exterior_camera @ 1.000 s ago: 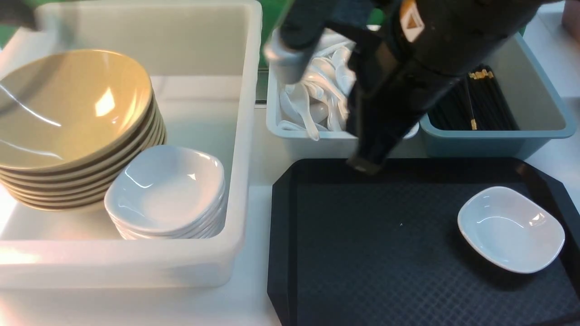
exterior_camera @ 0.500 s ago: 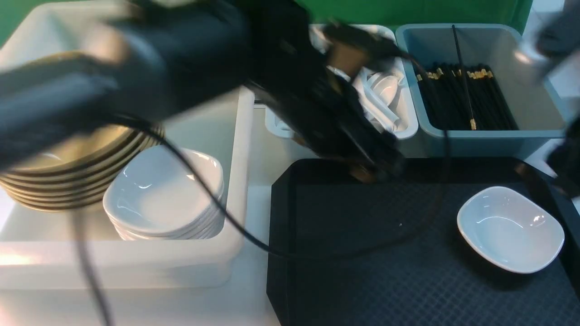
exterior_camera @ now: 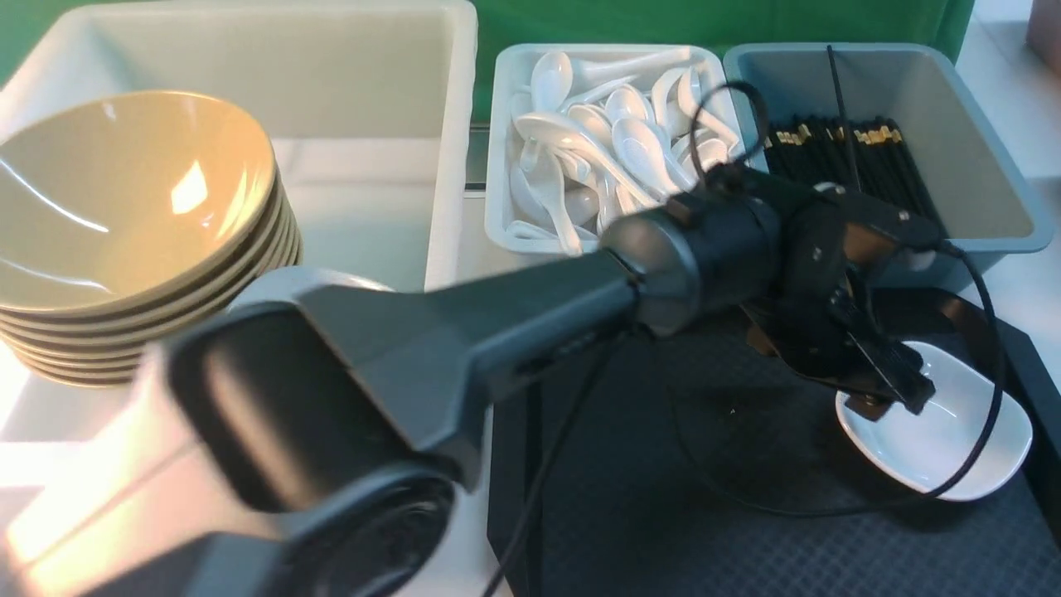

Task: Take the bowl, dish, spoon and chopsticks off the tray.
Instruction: Use the left arm to grab the plate, then use the left arm to put the plate into the large storage box on the left

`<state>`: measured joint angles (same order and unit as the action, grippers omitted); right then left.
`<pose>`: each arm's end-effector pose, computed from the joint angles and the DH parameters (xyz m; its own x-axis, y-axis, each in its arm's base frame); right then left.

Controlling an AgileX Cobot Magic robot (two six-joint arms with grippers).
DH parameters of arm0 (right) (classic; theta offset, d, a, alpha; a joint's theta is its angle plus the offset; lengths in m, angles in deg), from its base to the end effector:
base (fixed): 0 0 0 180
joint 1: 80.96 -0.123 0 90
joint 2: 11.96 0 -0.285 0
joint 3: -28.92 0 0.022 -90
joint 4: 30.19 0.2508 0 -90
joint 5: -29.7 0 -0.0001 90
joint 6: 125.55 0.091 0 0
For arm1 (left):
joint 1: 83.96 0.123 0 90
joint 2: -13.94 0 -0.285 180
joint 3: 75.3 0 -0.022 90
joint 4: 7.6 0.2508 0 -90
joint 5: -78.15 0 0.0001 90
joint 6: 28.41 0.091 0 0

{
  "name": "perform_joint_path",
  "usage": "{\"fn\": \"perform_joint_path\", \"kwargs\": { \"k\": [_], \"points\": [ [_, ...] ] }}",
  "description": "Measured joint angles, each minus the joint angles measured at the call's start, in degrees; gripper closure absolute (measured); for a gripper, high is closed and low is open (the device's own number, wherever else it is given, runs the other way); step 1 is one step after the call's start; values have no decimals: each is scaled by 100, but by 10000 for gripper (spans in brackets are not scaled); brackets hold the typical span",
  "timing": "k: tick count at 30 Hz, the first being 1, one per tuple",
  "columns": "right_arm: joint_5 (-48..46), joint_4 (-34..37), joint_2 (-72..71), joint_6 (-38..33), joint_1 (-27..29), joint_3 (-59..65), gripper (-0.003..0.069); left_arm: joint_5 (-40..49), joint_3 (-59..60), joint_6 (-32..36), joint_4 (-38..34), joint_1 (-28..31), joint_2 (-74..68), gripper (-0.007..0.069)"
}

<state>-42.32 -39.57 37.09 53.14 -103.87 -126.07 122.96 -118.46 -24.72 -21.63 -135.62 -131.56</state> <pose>0.0964 0.0254 0.3538 -0.7378 -0.3909 -0.5503 -0.3598 0.9175 -0.1693 0.3192 -0.4287 0.1777 -0.6050 0.5889 -0.5359 0.7693 0.6058 -0.2028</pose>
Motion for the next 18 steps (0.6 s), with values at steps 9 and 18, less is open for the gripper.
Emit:
{"fn": "perform_joint_path", "kwargs": {
  "k": [9,18],
  "points": [
    [-12,-5,-189,0,0,0,598,491,-758,-52,-199,0,-502,531],
    [324,294,6,-158,0,-172,597,2312,-1087,501,428,234,517,623]
  ]
}}
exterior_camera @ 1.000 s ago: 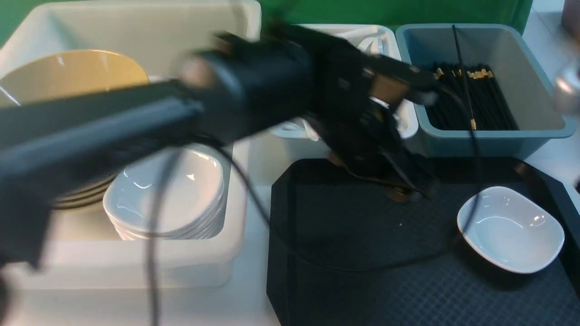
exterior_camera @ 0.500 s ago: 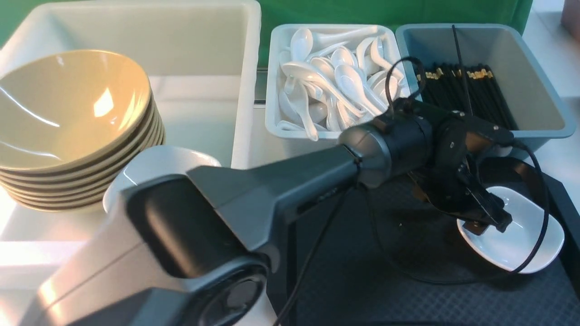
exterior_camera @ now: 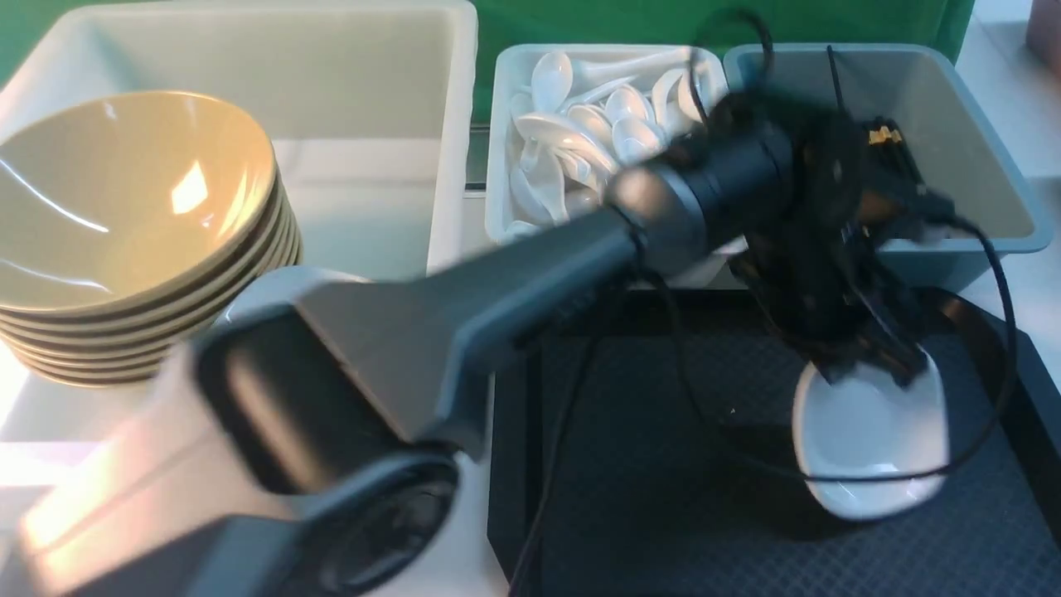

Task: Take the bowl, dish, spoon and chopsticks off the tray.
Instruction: Use the left arm to put the plate into the large storage box on the left

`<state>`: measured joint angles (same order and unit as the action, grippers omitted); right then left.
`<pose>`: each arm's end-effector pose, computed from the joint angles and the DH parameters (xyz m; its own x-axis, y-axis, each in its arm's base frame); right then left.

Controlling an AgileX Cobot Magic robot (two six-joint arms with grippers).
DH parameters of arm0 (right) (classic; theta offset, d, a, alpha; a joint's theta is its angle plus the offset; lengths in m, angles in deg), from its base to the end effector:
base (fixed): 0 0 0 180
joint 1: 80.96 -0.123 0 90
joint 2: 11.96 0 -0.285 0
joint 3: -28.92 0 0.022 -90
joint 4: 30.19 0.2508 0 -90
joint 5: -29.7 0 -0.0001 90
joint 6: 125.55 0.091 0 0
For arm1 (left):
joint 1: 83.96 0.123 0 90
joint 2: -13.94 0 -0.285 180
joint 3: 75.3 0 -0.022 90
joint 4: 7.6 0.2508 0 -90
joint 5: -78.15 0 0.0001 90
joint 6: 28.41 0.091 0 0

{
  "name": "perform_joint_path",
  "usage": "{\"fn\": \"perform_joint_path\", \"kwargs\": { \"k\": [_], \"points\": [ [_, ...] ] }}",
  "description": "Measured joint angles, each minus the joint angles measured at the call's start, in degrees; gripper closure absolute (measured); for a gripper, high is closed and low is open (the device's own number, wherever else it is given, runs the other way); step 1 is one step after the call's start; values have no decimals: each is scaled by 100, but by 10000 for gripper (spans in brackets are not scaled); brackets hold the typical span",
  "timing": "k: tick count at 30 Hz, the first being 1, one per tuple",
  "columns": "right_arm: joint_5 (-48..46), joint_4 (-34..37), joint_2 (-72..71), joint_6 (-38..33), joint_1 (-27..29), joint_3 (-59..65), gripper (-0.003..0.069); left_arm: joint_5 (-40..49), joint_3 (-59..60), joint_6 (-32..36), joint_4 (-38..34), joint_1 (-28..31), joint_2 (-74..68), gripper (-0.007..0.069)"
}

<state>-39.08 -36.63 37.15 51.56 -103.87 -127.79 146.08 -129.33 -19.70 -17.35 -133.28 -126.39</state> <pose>0.0983 0.0312 0.3648 -0.6837 -0.3873 -0.6185 -0.3906 0.9101 -0.1383 0.3201 -0.3943 0.2623 -0.5139 0.7304 -0.4500 0.8421 0.5296 -0.1020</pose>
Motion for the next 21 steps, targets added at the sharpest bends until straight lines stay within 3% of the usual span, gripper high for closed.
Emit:
{"fn": "perform_joint_path", "kwargs": {
  "k": [7,10,14,21],
  "points": [
    [339,1534,1167,-1299,0,-1203,597,324,212,-163,731,676,1842,624],
    [370,2256,1818,-1838,-19,-1791,597,339,933,-223,691,1223,2734,624],
    [455,2513,2295,-2101,-314,-2233,597,325,2239,-264,554,1917,3745,624],
    [865,2528,3533,-2395,-1903,-3096,597,-1122,5734,-407,-172,3685,5808,624]
  ]
}}
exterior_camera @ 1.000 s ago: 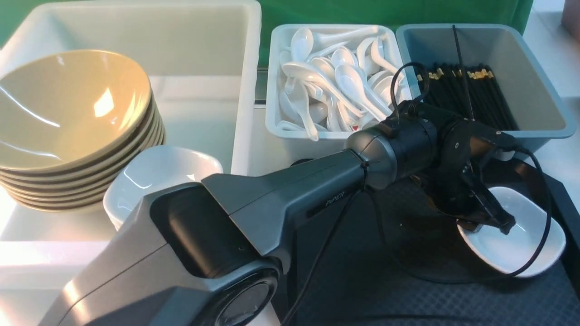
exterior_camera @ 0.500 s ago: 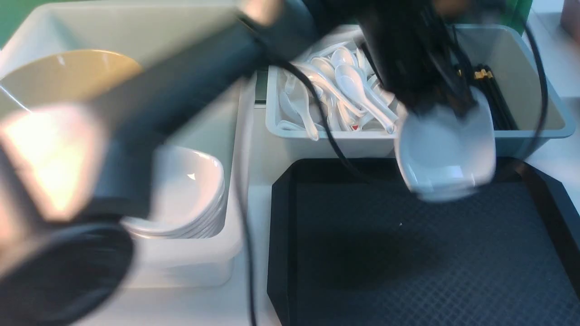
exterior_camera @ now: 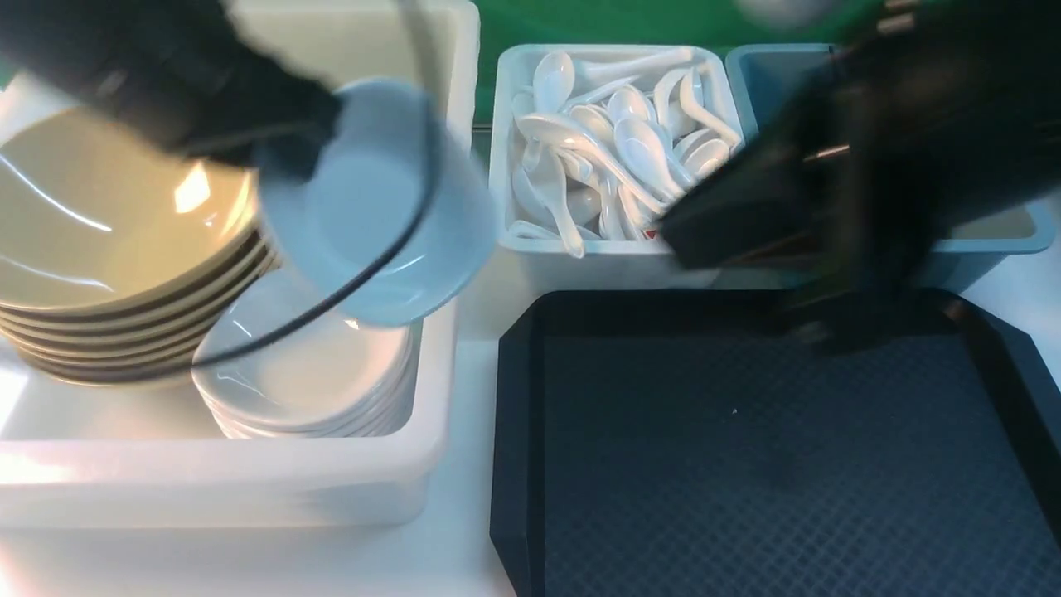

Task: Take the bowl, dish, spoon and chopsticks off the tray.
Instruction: Use the left arm to put the plate into the large storage box on the left

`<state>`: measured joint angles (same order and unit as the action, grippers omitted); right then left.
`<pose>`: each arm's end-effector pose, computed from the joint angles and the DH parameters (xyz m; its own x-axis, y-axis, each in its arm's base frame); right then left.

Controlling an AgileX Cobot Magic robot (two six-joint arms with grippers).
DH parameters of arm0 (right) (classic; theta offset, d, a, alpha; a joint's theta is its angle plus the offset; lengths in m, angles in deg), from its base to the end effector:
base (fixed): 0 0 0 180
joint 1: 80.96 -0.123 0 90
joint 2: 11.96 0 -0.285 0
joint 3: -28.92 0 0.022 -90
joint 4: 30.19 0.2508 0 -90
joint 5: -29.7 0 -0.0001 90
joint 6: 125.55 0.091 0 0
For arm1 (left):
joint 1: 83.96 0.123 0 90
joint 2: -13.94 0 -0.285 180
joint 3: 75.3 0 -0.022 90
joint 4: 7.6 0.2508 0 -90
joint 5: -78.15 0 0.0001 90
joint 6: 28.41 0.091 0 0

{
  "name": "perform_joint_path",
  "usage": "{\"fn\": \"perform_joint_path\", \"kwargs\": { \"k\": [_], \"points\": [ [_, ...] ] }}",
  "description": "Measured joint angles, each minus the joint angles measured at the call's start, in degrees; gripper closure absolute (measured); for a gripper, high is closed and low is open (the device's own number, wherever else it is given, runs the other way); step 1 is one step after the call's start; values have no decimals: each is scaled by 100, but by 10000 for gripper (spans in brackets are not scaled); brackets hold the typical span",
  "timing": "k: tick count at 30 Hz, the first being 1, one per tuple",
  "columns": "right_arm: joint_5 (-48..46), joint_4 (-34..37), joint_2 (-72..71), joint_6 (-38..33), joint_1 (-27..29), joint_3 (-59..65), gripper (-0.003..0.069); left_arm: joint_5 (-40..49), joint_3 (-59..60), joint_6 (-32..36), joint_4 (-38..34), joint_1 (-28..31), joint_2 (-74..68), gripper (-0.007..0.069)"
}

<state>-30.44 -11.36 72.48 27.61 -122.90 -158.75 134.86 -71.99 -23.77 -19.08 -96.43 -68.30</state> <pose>0.1858 0.2012 0.4231 -0.2742 -0.6281 -0.7283 -0.9093 0.4159 -0.0164 0.2558 -0.0721 0.3763 -0.7756 0.1412 -0.6152 0.2904 0.9452 -0.1491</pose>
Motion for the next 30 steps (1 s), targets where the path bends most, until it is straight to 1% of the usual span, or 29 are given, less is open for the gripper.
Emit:
{"fn": "perform_joint_path", "kwargs": {
  "k": [1,3,6,11,13,17,18,20,21,22,24,27,30],
  "points": [
    [-7,-49,247,-12,-182,-137,597,-231,388,27,-119,221,158,624],
    [-83,-177,629,-24,-467,-443,596,-454,807,56,-180,507,266,624],
    [-296,-275,990,-24,-664,-736,596,-587,1132,101,-185,783,255,624],
    [-615,-362,1284,19,-732,-965,592,-724,1304,472,-239,860,59,624],
    [-666,-380,1283,42,-732,-972,592,-743,1304,523,-253,860,17,624],
    [-855,-498,1283,160,-738,-998,592,-755,1305,667,-279,860,-98,586],
    [-932,-559,1283,173,-738,-998,591,-715,1305,749,-279,860,-104,546],
    [-958,-568,1283,173,-738,-998,591,-662,1305,824,-279,860,-104,512],
    [-960,-594,1283,184,-738,-1004,591,-580,1305,918,-279,860,-104,447],
    [-960,-594,1283,183,-738,-1003,591,-558,1305,945,-279,860,-104,438],
    [-960,-605,1283,190,-738,-1003,589,-388,1300,1017,-279,860,-104,308],
    [-960,-623,1285,190,-738,-1003,587,-130,1196,1020,-201,860,-104,189],
    [-976,-637,1285,190,-738,-1003,586,106,1024,908,-80,860,-88,132]
  ]
}}
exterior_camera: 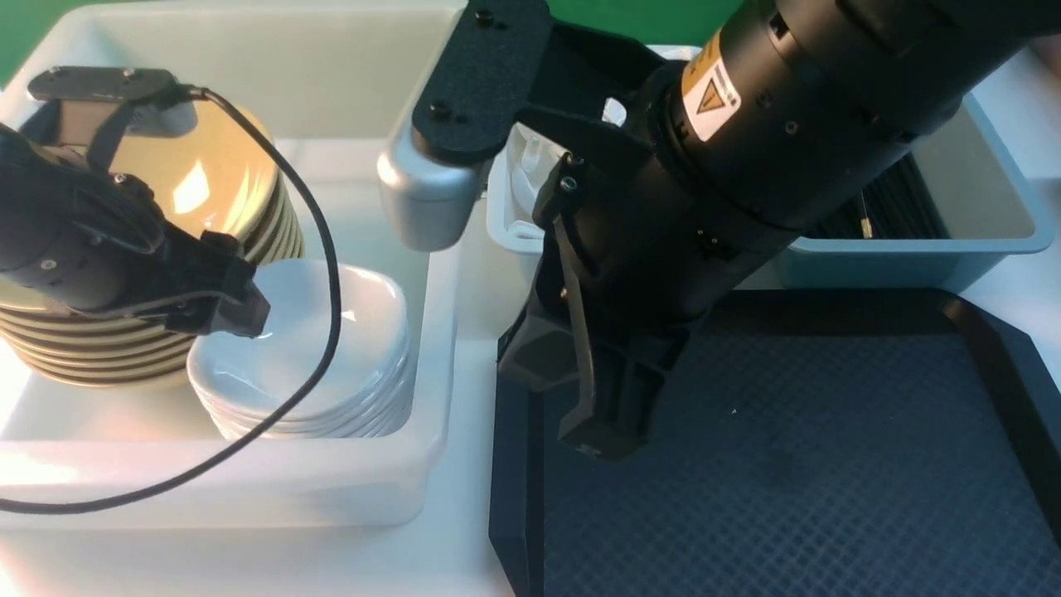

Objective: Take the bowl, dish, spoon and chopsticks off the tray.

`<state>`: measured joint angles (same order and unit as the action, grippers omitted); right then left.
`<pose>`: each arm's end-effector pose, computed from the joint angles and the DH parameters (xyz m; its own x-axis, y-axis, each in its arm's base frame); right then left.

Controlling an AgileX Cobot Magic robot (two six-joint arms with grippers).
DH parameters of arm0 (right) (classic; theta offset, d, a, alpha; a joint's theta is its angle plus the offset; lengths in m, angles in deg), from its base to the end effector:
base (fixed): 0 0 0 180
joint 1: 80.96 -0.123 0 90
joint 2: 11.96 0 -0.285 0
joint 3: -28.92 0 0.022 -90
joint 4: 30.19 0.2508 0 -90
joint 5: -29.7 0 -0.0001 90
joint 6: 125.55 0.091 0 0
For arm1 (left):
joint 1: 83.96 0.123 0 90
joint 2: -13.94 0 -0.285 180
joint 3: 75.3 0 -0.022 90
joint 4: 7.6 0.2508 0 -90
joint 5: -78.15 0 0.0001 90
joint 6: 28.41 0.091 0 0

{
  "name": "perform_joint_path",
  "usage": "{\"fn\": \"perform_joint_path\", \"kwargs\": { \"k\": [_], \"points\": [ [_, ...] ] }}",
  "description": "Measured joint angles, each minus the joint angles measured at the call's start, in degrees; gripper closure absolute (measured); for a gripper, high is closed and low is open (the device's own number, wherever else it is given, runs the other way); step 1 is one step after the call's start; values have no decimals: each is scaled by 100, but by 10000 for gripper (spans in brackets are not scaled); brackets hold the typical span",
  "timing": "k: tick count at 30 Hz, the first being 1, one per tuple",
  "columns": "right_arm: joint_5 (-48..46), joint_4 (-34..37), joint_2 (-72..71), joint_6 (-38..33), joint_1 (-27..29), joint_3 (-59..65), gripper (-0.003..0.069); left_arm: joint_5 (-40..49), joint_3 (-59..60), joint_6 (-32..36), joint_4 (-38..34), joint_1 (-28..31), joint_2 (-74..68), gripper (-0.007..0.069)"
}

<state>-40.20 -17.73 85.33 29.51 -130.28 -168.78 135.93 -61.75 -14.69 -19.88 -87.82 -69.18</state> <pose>0.1976 0.2582 0.3962 -0.2381 -0.8055 -0.5426 -0.9554 0.2947 -0.0183 0.2552 -0.0336 0.3183 -0.8708 0.1806 -0.4573 0.2549 0.9612 -0.1058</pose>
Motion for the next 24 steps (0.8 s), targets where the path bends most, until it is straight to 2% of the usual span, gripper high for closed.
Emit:
{"fn": "perform_joint_path", "kwargs": {
  "k": [5,7,9,12,14,16,17,18,24],
  "points": [
    [-123,-102,0,24,0,0,582,467,-389,-296,290,0,180,110],
    [-151,-392,-29,211,-5,0,582,698,-544,-423,405,0,466,138],
    [-159,-769,-163,484,-5,0,580,852,-564,-534,580,0,850,193],
    [-158,-1205,-490,775,-5,58,580,939,-402,-702,941,0,1626,322],
    [-158,-1292,-652,859,-5,137,580,941,-273,-757,1091,0,1980,386],
    [8,-1388,-1224,980,-5,592,580,915,177,-857,1358,0,2711,517],
    [8,-1388,-1266,991,-5,592,580,896,267,-858,1375,0,2835,538],
    [189,-1388,-1521,1018,-5,908,580,801,665,-866,1506,0,3273,594],
    [1391,-1376,-2915,1055,-5,2416,580,-195,2178,-866,1641,0,4865,635]
  ]
}}
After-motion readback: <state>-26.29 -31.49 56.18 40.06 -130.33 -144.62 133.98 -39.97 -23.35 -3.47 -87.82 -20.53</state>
